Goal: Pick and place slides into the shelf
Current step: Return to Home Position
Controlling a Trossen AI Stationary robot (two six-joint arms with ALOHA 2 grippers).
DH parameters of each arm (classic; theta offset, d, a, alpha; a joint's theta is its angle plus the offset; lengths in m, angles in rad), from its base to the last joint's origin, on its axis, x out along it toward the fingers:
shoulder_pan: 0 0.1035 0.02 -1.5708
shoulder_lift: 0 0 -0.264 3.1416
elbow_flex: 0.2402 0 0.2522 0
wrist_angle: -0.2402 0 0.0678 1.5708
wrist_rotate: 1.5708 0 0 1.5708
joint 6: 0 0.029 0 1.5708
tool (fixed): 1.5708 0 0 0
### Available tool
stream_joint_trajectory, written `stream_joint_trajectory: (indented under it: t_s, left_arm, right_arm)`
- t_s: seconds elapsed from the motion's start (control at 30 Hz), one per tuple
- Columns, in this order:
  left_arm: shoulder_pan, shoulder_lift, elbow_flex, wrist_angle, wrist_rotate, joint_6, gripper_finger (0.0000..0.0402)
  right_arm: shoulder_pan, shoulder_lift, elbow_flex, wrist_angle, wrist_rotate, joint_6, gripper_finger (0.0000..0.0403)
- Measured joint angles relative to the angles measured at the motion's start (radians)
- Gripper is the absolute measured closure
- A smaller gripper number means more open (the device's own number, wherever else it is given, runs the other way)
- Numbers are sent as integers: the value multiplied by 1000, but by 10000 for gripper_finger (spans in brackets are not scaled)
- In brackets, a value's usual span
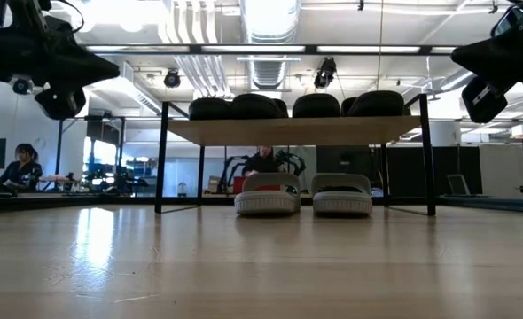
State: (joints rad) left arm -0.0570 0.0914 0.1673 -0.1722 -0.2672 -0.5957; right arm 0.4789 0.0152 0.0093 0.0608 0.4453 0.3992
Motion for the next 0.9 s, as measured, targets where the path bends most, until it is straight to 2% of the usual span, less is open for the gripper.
stream_joint_trajectory:
  t_s: [0.1,0.27,0.33,0.47,0.53,0.9]
  left_arm:
    - [0,2,0,-3,0,0,389]
    - [0,5,-9,-2,0,0,389]
    - [0,5,-12,-2,0,0,389]
    - [0,5,-24,0,0,0,389]
    - [0,6,-33,1,0,1,389]
    - [0,13,-63,-4,1,0,389]
  right_arm:
    - [-16,-14,0,-1,-5,0,394]
    - [-129,-15,1,-4,-17,-29,394]
    - [-194,-15,1,-13,-112,-75,394]
    - [-307,-15,1,-56,-436,-152,394]
    - [-338,-15,1,-42,-549,-174,394]
    - [-340,-6,1,-32,-576,-164,394]
